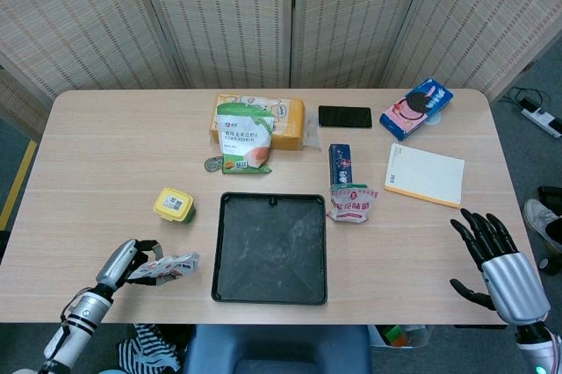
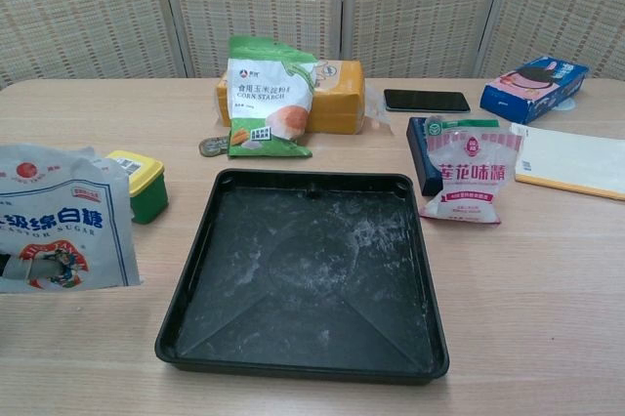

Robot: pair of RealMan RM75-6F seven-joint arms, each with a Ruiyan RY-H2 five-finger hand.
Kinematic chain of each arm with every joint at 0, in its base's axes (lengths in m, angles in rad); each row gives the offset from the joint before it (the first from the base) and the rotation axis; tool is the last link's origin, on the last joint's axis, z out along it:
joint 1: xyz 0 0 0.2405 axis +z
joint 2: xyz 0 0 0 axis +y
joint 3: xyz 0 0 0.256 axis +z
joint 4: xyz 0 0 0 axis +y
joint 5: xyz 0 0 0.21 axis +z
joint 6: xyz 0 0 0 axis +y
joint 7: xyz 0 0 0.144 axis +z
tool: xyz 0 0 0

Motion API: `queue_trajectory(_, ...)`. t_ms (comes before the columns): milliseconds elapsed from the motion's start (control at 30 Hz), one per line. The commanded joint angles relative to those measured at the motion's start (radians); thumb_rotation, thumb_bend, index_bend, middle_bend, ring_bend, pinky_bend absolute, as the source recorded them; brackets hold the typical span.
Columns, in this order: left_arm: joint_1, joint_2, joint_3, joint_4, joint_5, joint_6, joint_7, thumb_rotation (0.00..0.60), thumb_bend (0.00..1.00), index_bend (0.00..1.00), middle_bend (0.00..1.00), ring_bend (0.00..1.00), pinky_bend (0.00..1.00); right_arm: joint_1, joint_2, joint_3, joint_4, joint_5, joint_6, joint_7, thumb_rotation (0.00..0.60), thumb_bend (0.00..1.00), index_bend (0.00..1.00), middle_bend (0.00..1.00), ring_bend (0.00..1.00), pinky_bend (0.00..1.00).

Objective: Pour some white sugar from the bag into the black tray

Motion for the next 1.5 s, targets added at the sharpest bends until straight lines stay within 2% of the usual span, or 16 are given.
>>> queue_trajectory(33, -0.027, 0.101, -0.06, -0.178, -0.15, -0.04, 0.266, 0.6, 0.24, 0.78, 0.83, 1.0, 1.0, -0.001, 0.0, -0.002, 0.0, -0.005, 0.002, -0.001, 0.6, 0.19, 0.0, 0.0, 0.0, 0.0)
queue_trajectory(300, -0.08, 0.124, -0.094, -0.37, -0.346, 0.01, 0.721, 0.6, 0.25, 0.78, 0.83, 1.0, 1.0, 0.001, -0.002, -0.002, 0.001, -0.007, 0.001, -0.003, 0.6, 0.19, 0.0, 0.0, 0.0, 0.0)
queue_trajectory(500, -0.135, 0.112, -0.106, -0.481, -0.476, 0.049, 0.969, 0.6, 0.25, 0.78, 0.83, 1.0, 1.0, 0.002, -0.003, -0.002, -0.001, -0.007, 0.001, -0.006, 0.6, 0.19, 0.0, 0.0, 0.0, 0.0)
queue_trajectory(733, -0.201, 0.127, -0.141, -0.58, -0.632, 0.136, 1.179, 0.6, 0.25, 0.78, 0.83, 1.0, 1.0, -0.002, -0.001, -0.002, 0.003, -0.013, 0.016, 0.005, 0.6, 0.19, 0.0, 0.0, 0.0, 0.0)
queue_trajectory(967, -0.254, 0.074, -0.156, -0.653, -0.736, 0.292, 1.379, 0.6, 0.25, 0.78, 0.83, 1.0, 1.0, 0.0, -0.003, -0.004, 0.002, -0.018, 0.012, -0.002, 0.6, 0.19, 0.0, 0.0, 0.0, 0.0)
queue_trajectory(1200, -0.297, -0.045, -0.125, -0.634, -0.738, 0.474, 1.6, 0.6, 0.25, 0.78, 0.83, 1.0, 1.0, -0.003, -0.003, -0.006, 0.003, -0.022, 0.018, -0.002, 0.6, 0.19, 0.0, 0.0, 0.0, 0.0)
queue_trajectory(1500, -0.315, -0.184, -0.068, -0.558, -0.657, 0.613, 1.784, 0.6, 0.25, 0.78, 0.83, 1.0, 1.0, -0.002, -0.004, -0.005, 0.002, -0.018, 0.013, -0.007, 0.6, 0.19, 0.0, 0.0, 0.0, 0.0)
